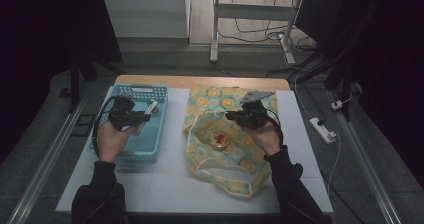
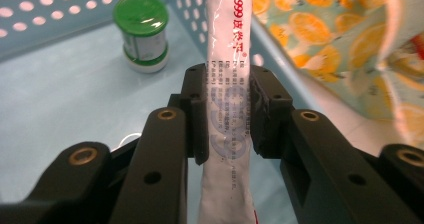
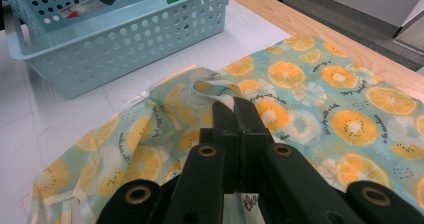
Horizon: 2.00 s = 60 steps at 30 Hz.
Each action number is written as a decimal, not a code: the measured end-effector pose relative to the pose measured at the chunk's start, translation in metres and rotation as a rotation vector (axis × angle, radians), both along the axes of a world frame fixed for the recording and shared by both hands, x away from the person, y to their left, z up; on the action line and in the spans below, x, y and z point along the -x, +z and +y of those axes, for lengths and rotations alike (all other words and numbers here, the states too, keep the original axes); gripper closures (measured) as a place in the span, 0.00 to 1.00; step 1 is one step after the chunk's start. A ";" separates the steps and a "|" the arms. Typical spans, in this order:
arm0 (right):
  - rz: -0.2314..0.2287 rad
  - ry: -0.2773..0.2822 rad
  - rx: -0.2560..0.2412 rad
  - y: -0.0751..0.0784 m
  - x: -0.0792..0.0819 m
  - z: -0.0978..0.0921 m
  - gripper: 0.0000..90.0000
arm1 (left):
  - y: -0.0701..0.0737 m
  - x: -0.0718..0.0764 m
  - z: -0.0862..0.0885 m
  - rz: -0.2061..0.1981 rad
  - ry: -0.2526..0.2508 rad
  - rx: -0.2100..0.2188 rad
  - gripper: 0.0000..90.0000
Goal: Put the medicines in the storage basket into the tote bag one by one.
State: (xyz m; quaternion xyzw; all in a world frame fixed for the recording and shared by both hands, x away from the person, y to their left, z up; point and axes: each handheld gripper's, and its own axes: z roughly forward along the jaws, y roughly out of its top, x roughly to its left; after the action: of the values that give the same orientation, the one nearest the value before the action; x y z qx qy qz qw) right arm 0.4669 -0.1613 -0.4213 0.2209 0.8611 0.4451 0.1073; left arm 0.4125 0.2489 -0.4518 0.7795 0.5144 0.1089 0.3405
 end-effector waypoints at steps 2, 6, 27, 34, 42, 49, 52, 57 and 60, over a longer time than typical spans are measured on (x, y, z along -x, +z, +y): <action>-0.001 0.001 0.000 0.000 0.000 0.000 1.00 | 0.004 0.002 -0.003 -0.007 -0.010 -0.001 0.79; -0.002 0.001 -0.001 0.000 0.000 -0.001 1.00 | 0.015 0.007 -0.009 -0.035 -0.046 0.020 0.79; -0.005 -0.004 -0.019 0.003 0.001 -0.001 1.00 | 0.040 0.025 -0.090 -0.059 -0.328 0.043 0.79; -0.006 -0.003 -0.019 0.002 0.001 0.000 1.00 | 0.032 0.024 -0.118 -0.033 -0.402 0.042 0.79; -0.009 -0.002 -0.020 0.003 0.002 0.001 1.00 | 0.024 0.020 -0.139 -0.011 -0.426 0.046 0.79; -0.011 0.005 -0.019 0.004 0.004 0.003 1.00 | 0.014 0.016 -0.161 0.004 -0.452 0.027 0.79; -0.011 0.006 -0.025 0.005 0.005 0.003 1.00 | 0.009 0.013 -0.170 0.015 -0.462 0.008 0.79; -0.013 0.004 -0.037 0.008 0.005 0.000 1.00 | 0.004 0.007 -0.183 0.027 -0.472 -0.004 0.79; -0.014 0.006 -0.041 0.009 0.005 0.000 1.00 | 0.000 0.003 -0.191 0.035 -0.471 -0.027 0.79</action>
State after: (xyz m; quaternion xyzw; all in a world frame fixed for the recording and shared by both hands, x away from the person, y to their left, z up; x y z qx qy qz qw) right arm 0.4615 -0.1616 -0.4122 0.2173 0.8517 0.4645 0.1074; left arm 0.4098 0.0581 -0.4513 0.8842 0.3226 0.0198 0.3374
